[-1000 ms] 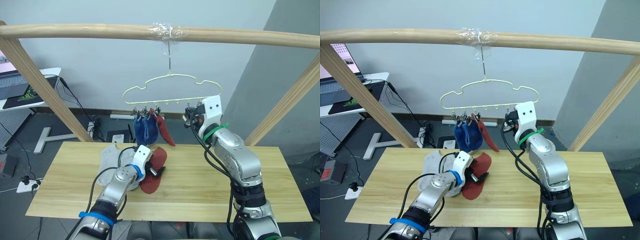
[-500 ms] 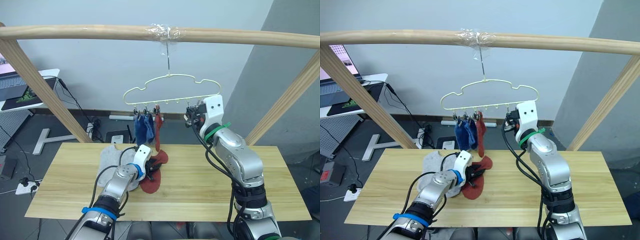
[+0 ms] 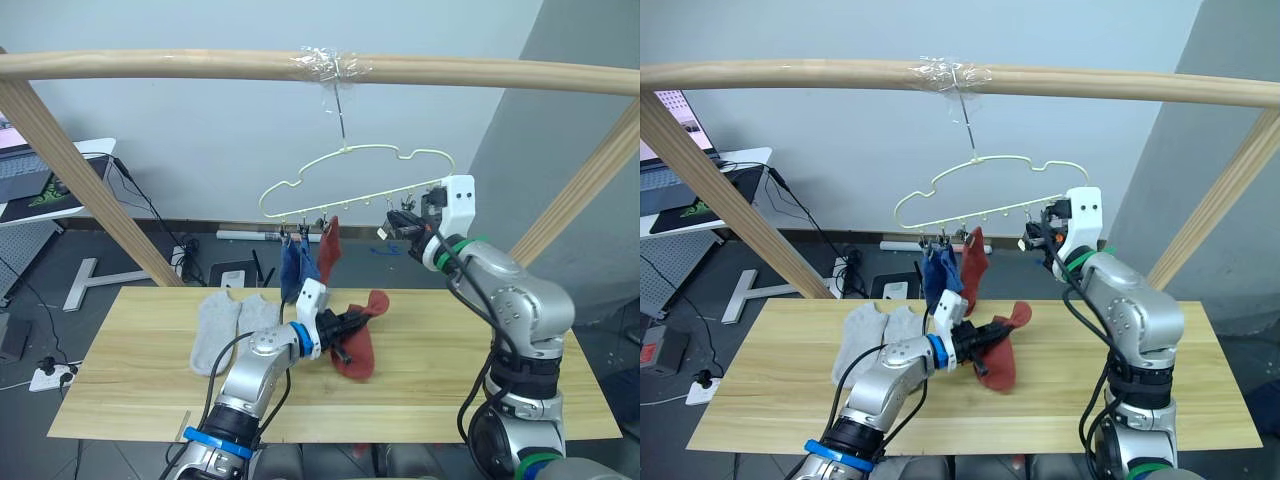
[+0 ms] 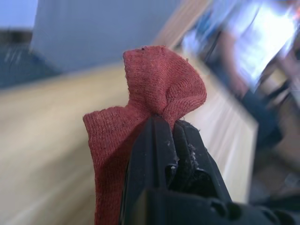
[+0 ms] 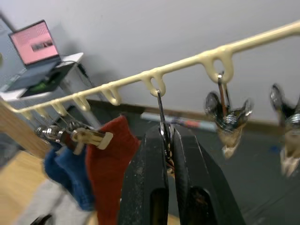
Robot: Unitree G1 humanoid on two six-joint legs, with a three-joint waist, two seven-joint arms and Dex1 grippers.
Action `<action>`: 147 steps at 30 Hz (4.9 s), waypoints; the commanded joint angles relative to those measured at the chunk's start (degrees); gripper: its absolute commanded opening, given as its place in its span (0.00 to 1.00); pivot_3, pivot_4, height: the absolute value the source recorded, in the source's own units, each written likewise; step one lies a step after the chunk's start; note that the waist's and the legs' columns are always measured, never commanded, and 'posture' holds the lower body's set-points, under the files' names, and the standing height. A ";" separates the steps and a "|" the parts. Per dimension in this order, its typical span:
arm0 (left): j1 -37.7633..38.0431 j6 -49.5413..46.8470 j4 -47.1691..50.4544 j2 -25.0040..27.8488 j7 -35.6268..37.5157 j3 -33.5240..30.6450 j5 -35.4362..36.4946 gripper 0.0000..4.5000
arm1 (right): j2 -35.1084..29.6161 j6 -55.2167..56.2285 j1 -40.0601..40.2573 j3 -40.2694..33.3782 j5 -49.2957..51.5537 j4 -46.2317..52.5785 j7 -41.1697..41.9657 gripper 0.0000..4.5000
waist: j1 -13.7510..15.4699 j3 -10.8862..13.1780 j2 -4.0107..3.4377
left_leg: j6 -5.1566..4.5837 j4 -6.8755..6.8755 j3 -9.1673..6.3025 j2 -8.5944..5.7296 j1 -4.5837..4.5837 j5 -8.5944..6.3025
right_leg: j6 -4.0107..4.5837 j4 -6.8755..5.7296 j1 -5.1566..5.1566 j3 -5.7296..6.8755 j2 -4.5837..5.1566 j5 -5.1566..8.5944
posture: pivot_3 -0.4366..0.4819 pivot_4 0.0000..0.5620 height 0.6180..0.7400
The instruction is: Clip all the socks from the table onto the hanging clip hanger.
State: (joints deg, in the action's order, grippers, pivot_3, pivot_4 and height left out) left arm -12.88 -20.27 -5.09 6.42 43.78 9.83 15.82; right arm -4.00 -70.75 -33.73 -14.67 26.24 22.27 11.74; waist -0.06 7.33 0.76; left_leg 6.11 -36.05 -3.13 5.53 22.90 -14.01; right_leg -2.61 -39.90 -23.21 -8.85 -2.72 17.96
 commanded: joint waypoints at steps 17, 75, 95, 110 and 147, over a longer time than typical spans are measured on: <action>-3.38 0.05 6.53 -3.96 -3.35 -3.33 7.10 0.01 | 4.83 -18.53 -8.04 -14.82 5.18 2.03 -5.52 0.00 | -0.06 0.00 -0.01 | 0.00 0.01 -0.04 -0.02 0.00 0.00 | -0.01 0.05 0.01 0.03 0.00 0.01 | 0.54 0.23 1.00; -4.12 -4.55 9.73 9.77 4.38 -5.36 10.90 0.82 | -8.63 26.23 21.58 17.88 -12.18 14.28 -5.60 1.00 | -2.83 0.19 -0.14 | 0.00 0.31 -0.06 0.02 0.13 -0.01 | -0.14 0.72 0.02 0.03 0.02 0.06 | 0.52 0.18 1.00; -3.96 -8.82 19.40 19.95 7.09 -9.31 16.77 0.82 | -1.15 44.19 18.62 22.64 -22.83 2.37 -8.96 0.50 | -1.56 0.16 -0.08 | 0.00 0.21 -0.03 0.02 0.14 0.00 | -0.10 0.74 0.05 0.01 0.04 -0.04 | 0.58 0.20 1.00; -3.90 -9.09 19.96 20.89 7.19 -10.06 17.17 0.82 | 2.90 49.58 12.46 21.46 -24.58 -9.72 -10.44 0.23 | -1.31 0.17 -0.08 | 0.00 0.21 -0.03 0.02 0.13 -0.01 | -0.09 0.70 0.04 0.02 0.04 -0.04 | 0.60 0.22 1.00; -3.76 -9.53 20.42 21.26 6.74 -10.77 16.84 0.82 | 7.99 50.08 7.28 18.60 -24.55 -17.11 -11.41 0.27 | -0.65 0.24 -0.11 | 0.00 0.14 -0.03 0.02 0.06 0.00 | -0.08 0.34 0.01 0.03 0.04 -0.03 | 0.63 0.24 1.00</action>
State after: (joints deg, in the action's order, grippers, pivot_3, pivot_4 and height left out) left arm -15.81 -30.40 13.66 27.75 50.59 -0.30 31.63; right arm 3.49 -22.30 -24.80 4.02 1.61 4.26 0.62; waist -0.71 7.57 0.64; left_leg 6.11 -35.92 -3.16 5.54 22.96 -14.01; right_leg -2.69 -39.56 -23.21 -8.83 -2.68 17.92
